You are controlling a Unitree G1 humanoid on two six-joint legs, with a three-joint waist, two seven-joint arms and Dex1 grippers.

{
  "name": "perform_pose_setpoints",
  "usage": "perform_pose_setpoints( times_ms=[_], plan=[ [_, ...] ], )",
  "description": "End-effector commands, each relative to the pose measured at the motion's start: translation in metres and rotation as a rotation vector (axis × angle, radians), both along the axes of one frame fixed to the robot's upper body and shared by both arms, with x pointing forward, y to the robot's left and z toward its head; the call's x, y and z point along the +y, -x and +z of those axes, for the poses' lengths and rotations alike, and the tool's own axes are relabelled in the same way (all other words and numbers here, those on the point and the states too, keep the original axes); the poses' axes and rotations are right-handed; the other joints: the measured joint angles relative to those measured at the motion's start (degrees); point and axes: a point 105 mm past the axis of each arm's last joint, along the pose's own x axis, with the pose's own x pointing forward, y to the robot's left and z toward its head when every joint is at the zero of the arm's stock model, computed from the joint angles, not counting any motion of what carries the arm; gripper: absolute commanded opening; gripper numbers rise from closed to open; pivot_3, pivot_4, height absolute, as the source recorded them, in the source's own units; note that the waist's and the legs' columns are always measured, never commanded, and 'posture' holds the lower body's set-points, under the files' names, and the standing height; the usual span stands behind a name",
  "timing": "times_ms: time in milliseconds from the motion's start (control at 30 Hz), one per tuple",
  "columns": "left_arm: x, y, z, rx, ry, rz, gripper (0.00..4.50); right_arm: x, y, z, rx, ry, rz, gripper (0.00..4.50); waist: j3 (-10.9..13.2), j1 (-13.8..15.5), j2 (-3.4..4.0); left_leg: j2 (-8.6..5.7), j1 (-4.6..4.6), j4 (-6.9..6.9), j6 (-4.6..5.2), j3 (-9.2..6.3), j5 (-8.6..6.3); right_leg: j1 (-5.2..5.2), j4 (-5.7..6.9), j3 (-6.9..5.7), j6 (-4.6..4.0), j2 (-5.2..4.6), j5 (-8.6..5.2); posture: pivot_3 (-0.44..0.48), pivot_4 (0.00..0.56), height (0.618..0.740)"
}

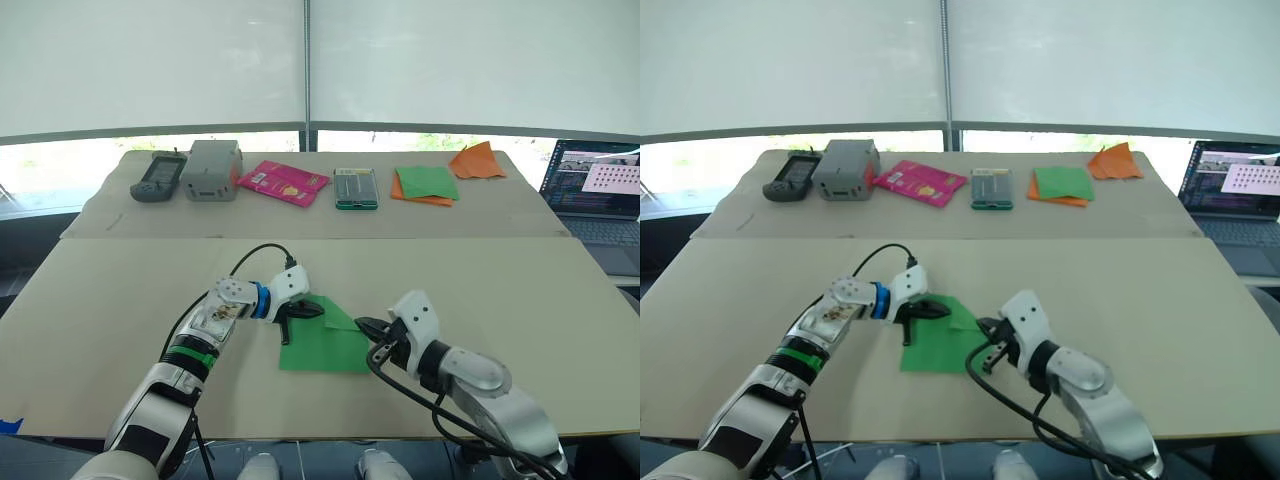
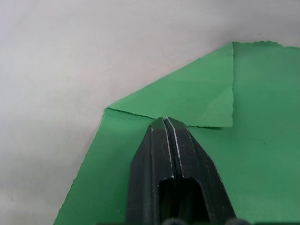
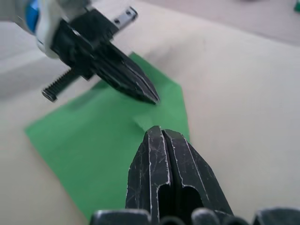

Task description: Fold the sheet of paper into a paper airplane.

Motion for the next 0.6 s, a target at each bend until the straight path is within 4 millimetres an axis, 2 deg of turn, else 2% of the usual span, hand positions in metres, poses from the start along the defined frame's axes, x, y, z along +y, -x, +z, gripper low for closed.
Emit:
perform_pose_setpoints(
  times_ms=[33,133,267,467,600],
  plan=[
    [0.008,-0.002,-0.004,0.014,-0.018,0.04,0.0,0.008,-0.014,0.0,-0.02,0.022,-0.003,0.03,0.01,-0.04,0.02,0.0,0.0,0.0,0.0,0.0,0.0,0.01,0.0,0.0,0.0,0.0,0.0,0.0,0.15,0.74],
    [0.011,-0.003,0.006,0.011,0.03,0.066,0.0,0.011,-0.028,-0.007,-0.013,0.048,-0.032,0.03,0.04,-0.07,0.06,0.0,-0.05,-0.01,0.01,0.0,0.01,0.03,0.02,0.0,-0.01,0.0,0.01,0.0,0.15,0.74],
    [0.025,0.0,0.021,0.023,0.096,0.117,0.0,0.015,-0.032,0.0,-0.04,0.028,-0.024,0.03,0.1,-0.06,0.12,0.0,-0.19,-0.05,0.02,0.01,0.01,0.01,0.02,0.01,0.21,0.01,0.14,0.0,0.15,0.74],
    [0.049,0.001,0.038,0.097,0.241,0.263,0.0,0.021,-0.026,0.014,-0.083,-0.002,0.028,0.03,0.17,0.06,0.18,0.0,-0.18,-0.11,0.03,0.0,0.01,0.0,0.01,0.0,0.4,0.01,0.24,0.0,0.15,0.74],
    [0.054,0.003,0.04,0.167,0.325,0.329,0.0,0.029,-0.02,0.016,-0.088,-0.003,0.068,0.03,0.18,0.01,0.18,0.0,-0.17,-0.06,0.02,0.0,0.02,0.01,0.0,0.01,0.07,0.01,0.06,0.0,0.15,0.74]
  ],
)
